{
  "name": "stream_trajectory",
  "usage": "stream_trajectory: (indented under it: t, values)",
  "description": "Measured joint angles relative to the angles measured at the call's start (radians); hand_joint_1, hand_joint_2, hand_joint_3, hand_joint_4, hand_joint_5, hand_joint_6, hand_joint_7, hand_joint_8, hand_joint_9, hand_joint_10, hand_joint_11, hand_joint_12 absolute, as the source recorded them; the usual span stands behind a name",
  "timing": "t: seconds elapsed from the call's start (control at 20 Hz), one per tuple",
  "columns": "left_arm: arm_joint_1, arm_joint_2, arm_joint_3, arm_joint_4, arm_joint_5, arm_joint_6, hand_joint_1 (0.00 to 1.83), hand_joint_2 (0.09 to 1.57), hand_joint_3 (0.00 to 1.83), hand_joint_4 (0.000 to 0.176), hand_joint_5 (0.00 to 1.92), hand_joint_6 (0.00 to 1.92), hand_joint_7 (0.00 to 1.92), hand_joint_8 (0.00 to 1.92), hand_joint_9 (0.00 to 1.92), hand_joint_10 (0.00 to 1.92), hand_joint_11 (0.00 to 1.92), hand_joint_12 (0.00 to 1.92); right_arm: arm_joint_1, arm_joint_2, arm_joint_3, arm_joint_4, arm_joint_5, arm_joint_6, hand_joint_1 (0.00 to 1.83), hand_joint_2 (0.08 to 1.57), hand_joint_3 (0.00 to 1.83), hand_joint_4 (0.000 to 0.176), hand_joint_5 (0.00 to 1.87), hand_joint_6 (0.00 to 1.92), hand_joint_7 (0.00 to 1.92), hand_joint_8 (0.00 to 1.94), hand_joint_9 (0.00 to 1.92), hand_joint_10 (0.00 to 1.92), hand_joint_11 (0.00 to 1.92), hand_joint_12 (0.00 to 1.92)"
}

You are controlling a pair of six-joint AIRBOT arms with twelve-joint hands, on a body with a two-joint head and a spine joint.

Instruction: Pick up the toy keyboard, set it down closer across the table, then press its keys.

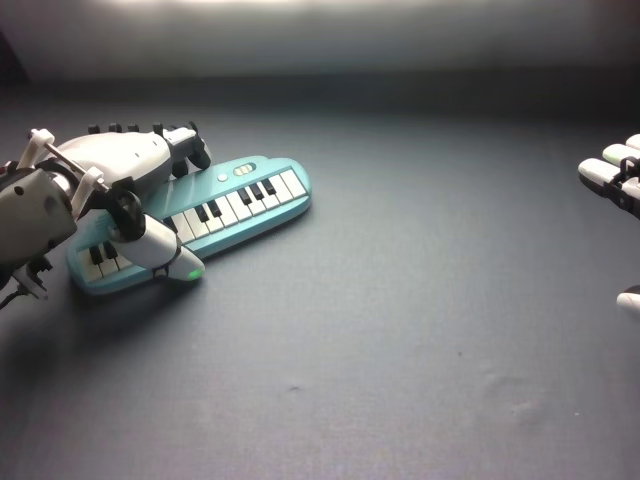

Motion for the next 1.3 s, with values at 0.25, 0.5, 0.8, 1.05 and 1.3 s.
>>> stream_trajectory:
  t: [0.25,0.5,0.8,1.05,1.3]
  values:
    - [0.000,0.000,0.000,0.000,0.000,0.000,1.62,1.20,0.00,0.000,0.17,1.57,0.18,1.39,0.62,1.61,0.58,1.85,0.000,0.000,0.000,0.000,0.000,0.000,0.27,1.36,0.00,0.019,0.00,0.00,0.00,0.00,0.00,0.00,0.00,0.00]
    - [0.001,0.000,-0.003,0.011,-0.006,-0.010,1.62,1.20,0.00,0.000,0.16,1.54,0.19,1.32,0.62,1.61,0.56,1.77,-0.001,0.000,0.000,0.000,0.000,0.000,0.25,1.36,0.00,0.030,0.00,0.00,0.00,0.00,0.00,0.00,0.00,0.00]
    - [0.010,0.052,-0.090,0.203,-0.042,-0.125,1.78,1.18,0.00,0.000,0.19,1.48,0.09,1.58,0.48,1.77,0.63,1.69,-0.003,0.000,0.000,0.003,0.009,0.008,0.28,1.36,0.00,0.022,0.00,0.00,0.00,0.00,0.00,0.00,0.00,0.00]
    - [0.010,0.065,-0.135,0.409,-0.095,-0.299,1.78,1.17,0.00,0.000,0.21,1.47,0.13,1.58,0.54,1.71,0.61,1.70,-0.003,0.000,0.000,0.007,0.018,0.011,0.26,1.36,0.00,0.019,0.00,0.00,0.00,0.00,0.00,0.00,0.00,0.00]
    - [-0.036,0.034,-0.145,0.477,-0.101,-0.325,1.65,1.22,0.01,0.000,0.25,1.37,0.48,1.67,0.52,1.70,0.61,1.67,-0.003,0.000,0.000,0.007,0.022,0.011,0.23,1.36,0.00,0.018,0.00,0.00,0.00,0.00,0.00,0.00,0.00,0.00]
